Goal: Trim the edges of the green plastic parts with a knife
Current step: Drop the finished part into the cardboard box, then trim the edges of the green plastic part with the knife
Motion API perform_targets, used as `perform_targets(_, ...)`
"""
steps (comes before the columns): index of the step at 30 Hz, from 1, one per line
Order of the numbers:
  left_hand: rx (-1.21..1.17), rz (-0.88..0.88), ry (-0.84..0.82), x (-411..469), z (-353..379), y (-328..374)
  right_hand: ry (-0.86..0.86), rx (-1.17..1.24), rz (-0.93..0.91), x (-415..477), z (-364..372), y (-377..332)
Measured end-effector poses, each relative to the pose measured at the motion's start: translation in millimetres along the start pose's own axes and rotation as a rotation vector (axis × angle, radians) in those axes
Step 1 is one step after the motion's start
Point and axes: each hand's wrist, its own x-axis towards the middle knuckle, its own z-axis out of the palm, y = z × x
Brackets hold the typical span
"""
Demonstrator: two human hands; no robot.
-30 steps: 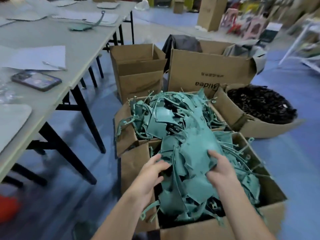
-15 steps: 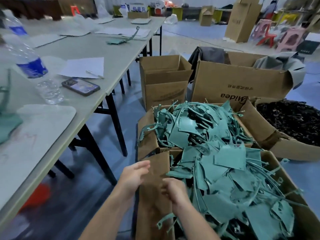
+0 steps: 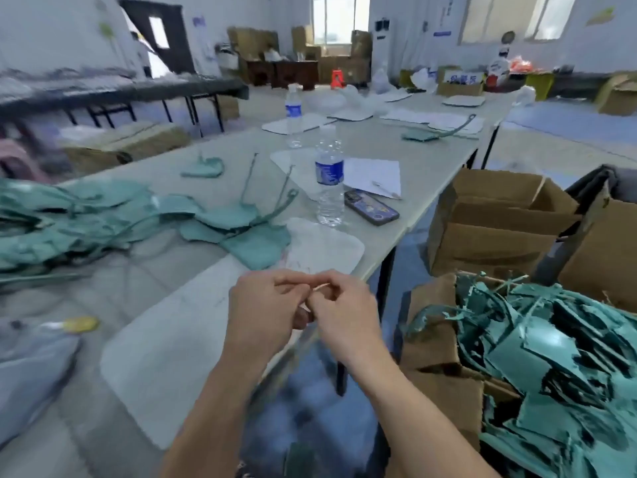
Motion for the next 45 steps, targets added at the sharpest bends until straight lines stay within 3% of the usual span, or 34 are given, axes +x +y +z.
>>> perform_targets(4, -0.030, -0.012, 0.221, 5, -103, 0, -0.212, 0.013, -0.136, 1, 83, -52)
perform_targets(8, -0.041, -0.044, 0.550, -3, -208, -24, -0.439, 0.024, -0.278, -5, 174, -83)
perform_targets(13, -0.012, -0.059, 0.955, -31, -326, -54, -0.572, -0.032, -0.474, -7, 274, -106)
perform_targets(15, -0.017, -0.080, 0.985, -40, -362, -69, -0.591, -0.065, -0.535, -1, 307, -111)
perform_targets(18, 0.399, -0.150, 1.033, -54, -391, -94, -0.584, -0.148, -0.611, 17, 352, -124)
perform_targets(20, 0.510, -0.216, 0.966, -56, -389, -103, -0.589, -0.308, -0.624, 34, 382, -132)
perform_targets(23, 0.484, -0.245, 0.777, -55, -384, -104, -0.637, -0.564, -0.581, 51, 423, -131)
perform_targets(27, 0.425, -0.211, 0.647, -61, -388, -105, -0.642, -0.847, -0.771, 49, 453, -119)
perform_targets(30, 0.561, -0.162, 0.561, -56, -384, -108, -0.596, -0.662, -0.790, 48, 451, -118)
perform_targets(32, 0.545, -0.107, 0.612, -50, -384, -101, -0.551, -0.432, -0.740, 47, 444, -124)
perform_targets(37, 0.755, 0.017, 1.126, -55, -400, -91, -0.463, -0.033, -0.694, 13, 395, -134)
perform_targets(40, 0.852, -0.142, 1.290, -60, -413, -77, -0.407, -0.058, -0.667, -14, 363, -121)
perform_targets(42, 0.822, -0.073, 1.255, -59, -397, -70, -0.412, -0.112, -0.590, -23, 353, -116)
perform_targets(45, 0.557, 0.013, 0.983, -55, -341, -71, -0.669, -0.038, -0.438, -35, 347, -117)
